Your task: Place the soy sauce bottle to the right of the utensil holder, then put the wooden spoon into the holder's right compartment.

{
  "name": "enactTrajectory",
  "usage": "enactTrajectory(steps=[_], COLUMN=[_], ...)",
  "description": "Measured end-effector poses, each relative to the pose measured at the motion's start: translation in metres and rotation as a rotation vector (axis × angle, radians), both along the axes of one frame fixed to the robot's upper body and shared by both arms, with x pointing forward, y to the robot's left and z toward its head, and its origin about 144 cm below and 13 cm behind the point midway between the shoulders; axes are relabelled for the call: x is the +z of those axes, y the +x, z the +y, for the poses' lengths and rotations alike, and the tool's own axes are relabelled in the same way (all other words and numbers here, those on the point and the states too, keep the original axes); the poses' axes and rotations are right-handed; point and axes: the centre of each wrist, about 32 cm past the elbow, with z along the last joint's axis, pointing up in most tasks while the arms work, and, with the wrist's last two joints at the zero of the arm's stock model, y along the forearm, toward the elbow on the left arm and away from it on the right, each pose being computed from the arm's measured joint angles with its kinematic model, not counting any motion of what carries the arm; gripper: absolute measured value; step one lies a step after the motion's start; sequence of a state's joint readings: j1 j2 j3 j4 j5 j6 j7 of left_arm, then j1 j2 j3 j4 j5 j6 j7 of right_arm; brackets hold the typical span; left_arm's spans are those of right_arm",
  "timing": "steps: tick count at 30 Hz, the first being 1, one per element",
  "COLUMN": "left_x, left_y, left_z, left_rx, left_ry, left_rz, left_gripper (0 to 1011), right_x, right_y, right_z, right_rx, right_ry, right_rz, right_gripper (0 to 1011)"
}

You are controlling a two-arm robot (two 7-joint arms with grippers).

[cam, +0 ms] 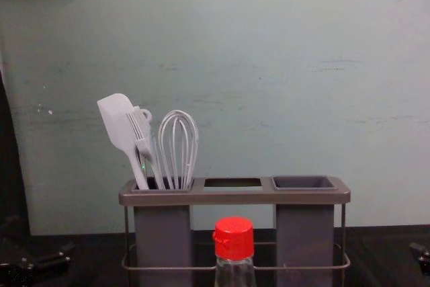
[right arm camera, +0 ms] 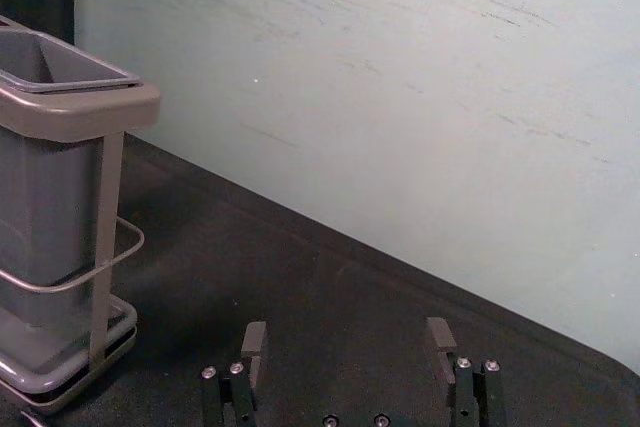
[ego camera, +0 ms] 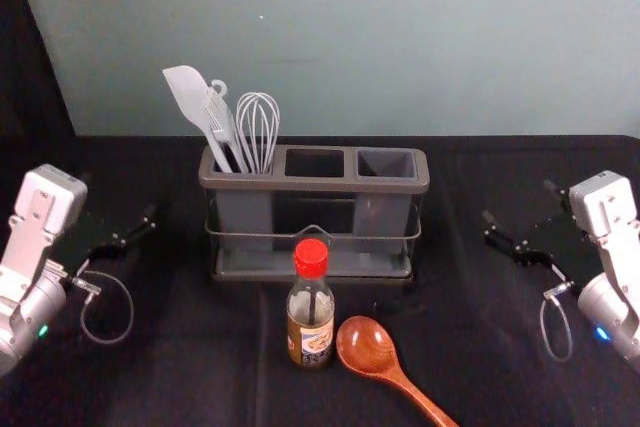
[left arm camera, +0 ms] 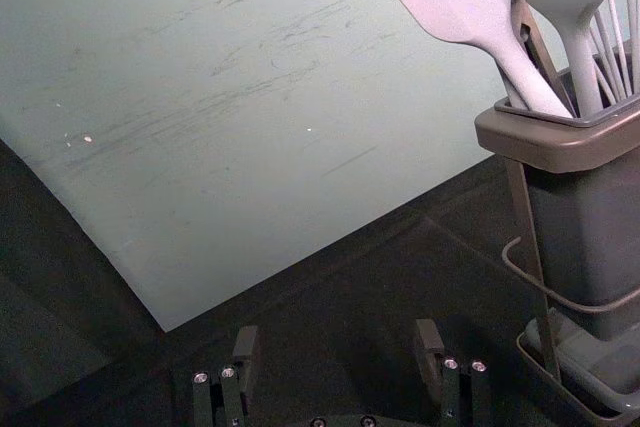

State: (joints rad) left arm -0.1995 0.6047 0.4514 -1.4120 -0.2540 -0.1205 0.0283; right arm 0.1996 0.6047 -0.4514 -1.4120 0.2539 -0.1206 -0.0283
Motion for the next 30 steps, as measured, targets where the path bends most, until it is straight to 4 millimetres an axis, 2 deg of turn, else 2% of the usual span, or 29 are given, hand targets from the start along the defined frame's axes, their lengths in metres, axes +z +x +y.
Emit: enactTrajectory(steps=[30], left_x=[0.0000], left_y=[0.0000], left_z=[0.0000], left_rx=[0.000], left_ry=[0.000], left_rz=[0.000], left_gripper=[1011], right_x=[0.0000], right_y=[0.0000], right_z=[0.0000], right_rx=[0.000], right_ry=[0.000], right_rz=[0.000], right_gripper=[1003])
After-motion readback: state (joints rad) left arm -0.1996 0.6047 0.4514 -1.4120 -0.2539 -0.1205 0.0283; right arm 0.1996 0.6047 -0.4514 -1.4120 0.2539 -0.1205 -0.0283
